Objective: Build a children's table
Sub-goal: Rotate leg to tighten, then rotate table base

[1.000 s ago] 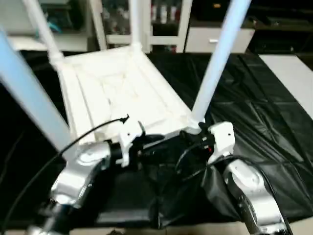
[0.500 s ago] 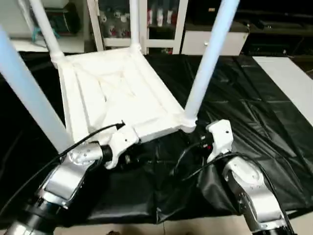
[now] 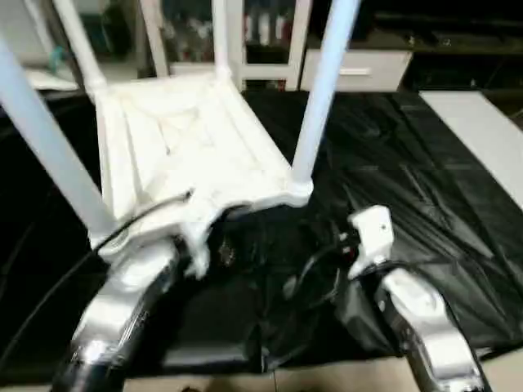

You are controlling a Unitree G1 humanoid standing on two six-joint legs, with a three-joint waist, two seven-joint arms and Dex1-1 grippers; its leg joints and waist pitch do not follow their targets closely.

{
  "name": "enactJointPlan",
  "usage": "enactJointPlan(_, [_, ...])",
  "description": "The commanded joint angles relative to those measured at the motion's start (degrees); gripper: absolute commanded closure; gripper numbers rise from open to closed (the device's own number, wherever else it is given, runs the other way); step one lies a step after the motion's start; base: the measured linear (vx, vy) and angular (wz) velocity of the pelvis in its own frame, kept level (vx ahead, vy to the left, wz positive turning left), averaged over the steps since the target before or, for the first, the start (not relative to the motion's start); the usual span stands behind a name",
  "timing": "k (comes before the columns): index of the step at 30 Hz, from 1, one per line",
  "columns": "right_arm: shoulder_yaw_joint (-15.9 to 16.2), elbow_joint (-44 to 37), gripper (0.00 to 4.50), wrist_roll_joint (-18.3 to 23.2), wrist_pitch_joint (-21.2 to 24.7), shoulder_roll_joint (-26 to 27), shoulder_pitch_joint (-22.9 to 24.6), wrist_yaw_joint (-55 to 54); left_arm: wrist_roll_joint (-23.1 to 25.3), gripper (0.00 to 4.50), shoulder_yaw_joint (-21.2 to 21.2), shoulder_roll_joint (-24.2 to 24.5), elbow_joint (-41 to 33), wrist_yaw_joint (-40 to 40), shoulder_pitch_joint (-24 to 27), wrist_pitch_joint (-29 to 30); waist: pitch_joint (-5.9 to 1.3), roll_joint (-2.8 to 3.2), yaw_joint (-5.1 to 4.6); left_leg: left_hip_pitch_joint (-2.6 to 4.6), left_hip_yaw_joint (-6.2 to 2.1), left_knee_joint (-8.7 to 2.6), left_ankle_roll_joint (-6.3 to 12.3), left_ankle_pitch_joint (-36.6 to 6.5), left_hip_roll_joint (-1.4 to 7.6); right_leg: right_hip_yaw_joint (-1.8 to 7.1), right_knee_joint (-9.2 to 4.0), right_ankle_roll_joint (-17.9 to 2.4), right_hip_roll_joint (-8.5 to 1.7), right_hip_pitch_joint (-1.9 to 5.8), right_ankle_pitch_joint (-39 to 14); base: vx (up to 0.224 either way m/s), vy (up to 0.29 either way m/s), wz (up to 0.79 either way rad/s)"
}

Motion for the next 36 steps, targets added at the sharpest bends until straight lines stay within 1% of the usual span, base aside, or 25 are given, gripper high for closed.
enactJointPlan(1, [-0.77,-1.2,1.18,0.87,-0.8,-0.65,0.16,1.33,-3.39,0.06,3.75,1.36,-1.45,-1.78,0.91,1.5,-3.27,0.27,0.14,0.37,-0.56,-4.33,1.7,-13.59,1.32,2.12,-4.04,-11.83,-2.06,2.59,-11.43,0.0,0.0,0.0])
enactJointPlan(2, [-0.95,-1.05,1.18,1.15,-1.12,-1.09,0.07,2.12,-4.44,0.06,6.14,2.81,-1.08,-2.88,2.44,1.04,-3.25,-0.56,0.06,0.51,-0.51,-4.31,1.6,-14.47,1.38,2.1,-4.28,-11.09,-2.01,2.53,-13.21,0.0,0.0,0.0])
enactJointPlan(3, [-1.09,-0.92,1.18,1.27,-1.25,-1.29,-0.04,2.44,-4.79,0.06,7.42,3.54,-0.73,-3.33,3.04,0.78,-3.15,-0.38,0.36,0.68,-0.66,-4.43,1.27,-15.29,1.41,2.23,-4.33,-9.97,-2.2,2.37,-16.17,0.0,0.0,0.0])
enactJointPlan(5, [-1.33,-0.38,1.18,1.33,-1.42,-1.47,-0.37,2.7,-5.4,0.06,10.45,5.07,0.59,-4.02,4.04,-0.29,-3.03,-0.14,0.38,0.81,-0.81,-4.63,0.28,-15.94,1.5,2.23,-4.52,-8.96,-2.15,2.14,-17.31,0.0,0.0,0.0])
enactJointPlan(6, [-1.68,0.55,1.18,1.39,-1.66,-1.68,-1.07,2.98,-6.45,0.06,15.7,7.53,2.81,-4.67,5.19,-1.96,-3.04,-0.46,0.44,0.96,-0.81,-4.7,-0.1,-16.29,1.47,2.21,-4.52,-8.5,-1.99,1.96,-17.23,0.0,0.0,0.0])
enactJointPlan(7, [-1.74,0.92,1.18,1.5,-1.83,-1.74,-1.39,3.11,-7.66,0.06,18.07,8.61,3.69,-4.89,5.57,-2.17,-3.08,-0.48,0.31,0.86,-0.84,-4.85,-0.48,-16.47,1.44,2.26,-4.41,-8.09,-1.9,2.13,-16.6,0.0,0.0,0.0])
enactJointPlan(8, [-1.75,1.05,1.18,1.52,-1.9,-1.78,-1.52,3.16,-7.98,0.06,18.88,9.09,4.07,-5.03,5.68,-2.33,-3.09,-0.37,0.37,0.88,-0.93,-4.86,-0.68,-16.6,1.39,2.26,-4.34,-8.07,-1.96,2.12,-16.4,0.0,0.0,0.0])
enactJointPlan(9, [-1.7,1.52,1.18,1.55,-2.21,-1.95,-1.94,3.45,-8.73,0.06,21.44,10.88,5.11,-5.45,6.23,-2.87,-3.16,-0.63,0.4,1.01,-0.97,-4.92,-0.83,-16.8,1.39,2.27,-4.26,-7.97,-1.87,2.08,-15.77,0.0,0.0,0.0])
enactJointPlan(10, [-1.65,1.79,1.18,1.51,-2.4,-2.02,-2.11,3.59,-8.9,0.06,22.85,12.05,5.73,-5.68,6.56,-3.02,-3.26,-0.51,0.38,1.16,-0.96,-4.97,-1.08,-17.05,1.44,2.31,-4.2,-8.18,-1.76,2.02,-14.51,0.0,0.0,0.0])
enactJointPlan(11, [-1.65,1.79,1.18,1.51,-2.4,-2.02,-2.11,3.59,-8.9,0.06,22.85,12.05,5.73,-5.68,6.56,-3.02,-3.33,-0.47,0.4,1.26,-0.95,-4.92,-1.17,-16.9,1.46,2.3,-4.05,-8.41,-1.75,1.99,-13.53,0.0,0.0,0.0])
enactJointPlan(12, [-1.62,2.19,1.18,1.46,-2.64,-2.08,-2.38,3.75,-9.14,0.06,25.03,14.35,7.06,-6.42,7.11,-2.7,-3.28,-0.5,0.5,1.41,-0.88,-4.98,-1.23,-17.04,1.49,2.31,-3.95,-8.88,-1.68,1.84,-12.49,0.0,0.0,0.0])
enactJointPlan(13, [-1.62,2.3,1.18,1.46,-2.72,-2.09,-2.44,3.8,-9.18,0.06,25.69,15.48,7.46,-6.98,7.49,-2.32,-3.35,-0.67,0.43,1.35,-0.86,-4.98,-1.21,-17.29,1.4,2.34,-3.88,-8.91,-1.67,1.98,-12.33,0.0,0.0,0.0])
enactJointPlan(14, [-1.59,2.62,1.18,1.35,-2.97,-2.04,-2.61,3.9,-9.11,0.06,26.33,17.0,8.26,-7.89,7.77,-1.48,-3.39,-0.44,0.45,1.38,-0.87,-5.02,-1.4,-17.21,1.42,2.37,-3.86,-9.0,-1.72,2.01,-11.97,0.0,0.0,0.0])
enactJointPlan(16, [-1.59,2.78,1.18,1.27,-3.1,-1.98,-2.71,3.86,-8.96,0.06,26.59,17.61,9.06,-8.24,7.55,-1.42,-3.28,-0.43,0.47,1.51,-0.82,-5.06,-1.56,-17.93,1.44,2.41,-3.99,-9.27,-1.75,1.92,-12.49,0.0,0.0,0.0])
enactJointPlan(17, [-1.61,2.88,1.18,1.22,-3.19,-1.91,-2.75,3.85,-9.09,0.06,26.77,17.89,9.57,-8.42,7.34,-1.35,-3.26,-0.15,0.52,1.56,-0.86,-5.08,-1.71,-18.38,1.44,2.43,-4.0,-9.36,-1.8,1.9,-12.86,0.0,0.0,0.0])
enactJointPlan(18, [-1.66,2.85,1.18,1.19,-3.25,-1.87,-2.71,3.83,-9.21,0.06,26.89,18.24,9.89,-8.48,7.2,-0.97,-3.24,-0.36,0.53,1.59,-0.85,-5.11,-1.9,-19.07,1.47,2.44,-4.06,-9.38,-1.82,1.96,-13.62,0.0,0.0,0.0])
enactJointPlan(19, [-1.69,2.87,1.18,1.15,-3.33,-1.83,-2.7,3.81,-9.04,0.06,26.93,18.8,10.47,-8.72,7.08,-1.03,-3.25,0.0,0.61,1.62,-0.93,-5.14,-2.08,-19.2,1.47,2.46,-4.03,-9.39,-1.87,1.96,-13.73,0.0,0.0,0.0])
enactJointPlan(20, [-1.7,2.78,1.18,1.02,-3.47,-1.91,-2.56,3.76,-8.92,0.06,27.17,19.29,11.17,-8.89,6.82,-1.32,-3.21,-0.22,0.56,1.59,-0.91,-5.14,-2.1,-19.49,1.42,2.48,-4.17,-9.28,-1.86,1.99,-14.23,0.0,0.0,0.0])
enactJointPlan(21, [-1.72,2.65,1.18,0.95,-3.65,-2.01,-2.35,3.75,-9.07,0.06,27.61,19.8,11.91,-9.12,6.57,-1.33,-3.14,0.39,0.59,1.66,-1.05,-5.25,-2.41,-20.16,1.45,2.51,-4.16,-9.28,-1.96,2.02,-14.89,0.0,0.0,0.0])
enactJointPlan(22, [-1.83,2.48,1.18,0.92,-3.94,-2.19,-1.96,3.69,-9.55,0.06,28.55,20.81,12.97,-9.88,6.57,-1.36,-3.11,0.12,0.45,1.74,-0.95,-5.16,-2.43,-20.66,1.36,2.5,-4.36,-9.22,-1.89,1.96,-15.44,0.0,0.0,0.0])
enactJointPlan(23, [-1.86,2.46,1.18,0.92,-3.97,-2.22,-1.9,3.68,-9.61,0.06,28.69,20.96,13.11,-9.98,6.59,-1.37,-3.11,0.12,0.45,1.74,-0.95,-5.16,-2.43,-20.66,1.36,2.5,-4.36,-9.22,-1.89,1.96,-15.44,0.0,0.0,0.0])
enactJointPlan(24, [-2.0,2.46,1.18,0.94,-4.1,-2.25,-1.74,3.57,-8.86,0.06,29.14,21.55,14.18,-9.79,6.46,-2.81,-3.03,0.31,0.43,1.72,-1.11,-5.27,-2.51,-21.4,1.41,2.51,-4.41,-9.18,-1.93,2.06,-16.6,0.0,0.0,0.0])
enactJointPlan(26, [-2.18,2.58,1.18,0.93,-4.3,-2.21,-1.63,3.32,-8.44,0.06,29.87,22.33,15.81,-9.59,6.11,-3.76,-3.08,0.3,0.35,1.8,-1.21,-5.25,-2.57,-21.72,1.39,2.53,-4.46,-9.18,-1.96,2.12,-17.12,0.0,0.0,0.0])
enactJointPlan(28, [-2.21,2.64,1.18,0.9,-4.41,-2.08,-1.62,3.17,-7.97,0.06,30.7,22.92,18.13,-9.26,5.23,-4.77,-3.06,0.39,0.3,1.96,-1.18,-5.24,-2.57,-21.87,1.37,2.48,-4.44,-9.39,-1.82,1.95,-16.64,0.0,0.0,0.0])
enactJointPlan(36, [-1.17,2.68,1.18,0.21,-5.18,-2.42,-1.11,3.56,-8.04,0.06,31.85,24.18,23.84,-9.65,3.23,-6.88,-3.22,0.62,0.49,2.03,-1.13,-5.24,-2.7,-21.14,1.48,2.49,-4.06,-10.81,-1.95,2.15,-13.69,0.0,0.0,0.0])
